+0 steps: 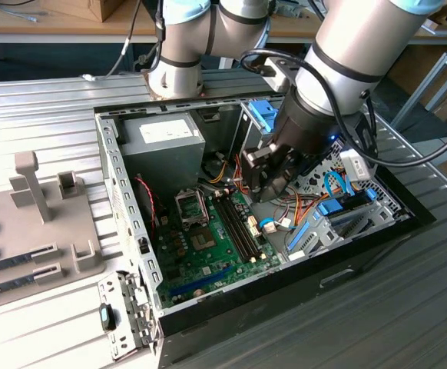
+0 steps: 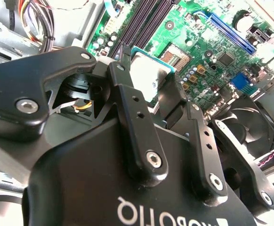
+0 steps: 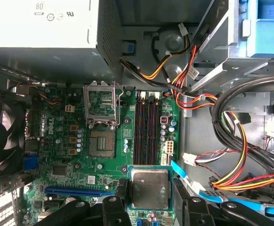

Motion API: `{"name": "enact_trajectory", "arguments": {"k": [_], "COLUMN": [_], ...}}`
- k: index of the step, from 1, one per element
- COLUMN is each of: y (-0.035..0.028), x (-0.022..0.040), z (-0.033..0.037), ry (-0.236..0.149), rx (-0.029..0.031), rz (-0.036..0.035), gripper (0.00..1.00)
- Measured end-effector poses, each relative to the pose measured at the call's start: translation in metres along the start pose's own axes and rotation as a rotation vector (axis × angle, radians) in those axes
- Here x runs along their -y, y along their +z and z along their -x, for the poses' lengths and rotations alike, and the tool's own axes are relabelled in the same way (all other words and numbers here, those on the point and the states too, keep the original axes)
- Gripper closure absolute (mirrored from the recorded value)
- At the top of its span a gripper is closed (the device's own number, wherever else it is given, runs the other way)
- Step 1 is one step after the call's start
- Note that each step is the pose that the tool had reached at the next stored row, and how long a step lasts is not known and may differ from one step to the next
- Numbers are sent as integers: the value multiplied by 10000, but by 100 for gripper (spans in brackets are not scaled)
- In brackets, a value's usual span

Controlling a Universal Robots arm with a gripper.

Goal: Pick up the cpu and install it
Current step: 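Place the cpu into insertion slot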

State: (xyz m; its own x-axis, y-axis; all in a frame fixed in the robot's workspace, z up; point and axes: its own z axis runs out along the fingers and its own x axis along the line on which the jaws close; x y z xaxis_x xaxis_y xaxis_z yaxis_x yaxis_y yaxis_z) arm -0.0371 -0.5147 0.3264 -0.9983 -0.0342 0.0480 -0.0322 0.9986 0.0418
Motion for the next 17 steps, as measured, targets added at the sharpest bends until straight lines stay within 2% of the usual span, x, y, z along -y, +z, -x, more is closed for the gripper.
{"name": "enact_trajectory", "arguments": {"k": [17], "y": [45], "x": [2], "z": [2], "ry": [0], "rx": [0], "rz": [0], "gripper": [53]}}
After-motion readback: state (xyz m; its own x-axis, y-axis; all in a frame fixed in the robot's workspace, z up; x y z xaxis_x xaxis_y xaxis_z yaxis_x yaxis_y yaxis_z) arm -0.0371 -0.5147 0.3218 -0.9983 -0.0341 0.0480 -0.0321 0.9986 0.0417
